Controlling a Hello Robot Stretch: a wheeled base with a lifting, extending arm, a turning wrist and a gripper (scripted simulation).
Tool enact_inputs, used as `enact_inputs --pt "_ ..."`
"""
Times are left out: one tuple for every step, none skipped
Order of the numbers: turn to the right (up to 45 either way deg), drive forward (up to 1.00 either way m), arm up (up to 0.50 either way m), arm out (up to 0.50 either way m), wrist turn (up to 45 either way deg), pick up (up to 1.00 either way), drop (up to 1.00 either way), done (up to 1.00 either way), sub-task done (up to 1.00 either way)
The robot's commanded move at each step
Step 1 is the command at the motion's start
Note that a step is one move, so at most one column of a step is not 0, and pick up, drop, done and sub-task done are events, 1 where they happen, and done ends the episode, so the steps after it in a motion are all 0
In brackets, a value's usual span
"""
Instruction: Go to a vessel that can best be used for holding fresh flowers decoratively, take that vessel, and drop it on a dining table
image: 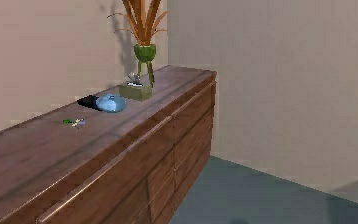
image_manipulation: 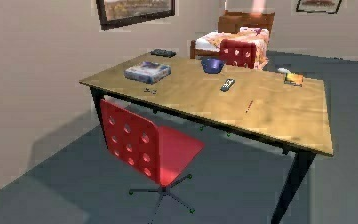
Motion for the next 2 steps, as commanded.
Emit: enact_inputs --pt "9.0 0.0 0.0 0.0 0.0 0.0 0.0 0.0 0.0" --pt "0.0 0.15 0.0 0.0 0.0 0.0 0.0 0.0 0.0"
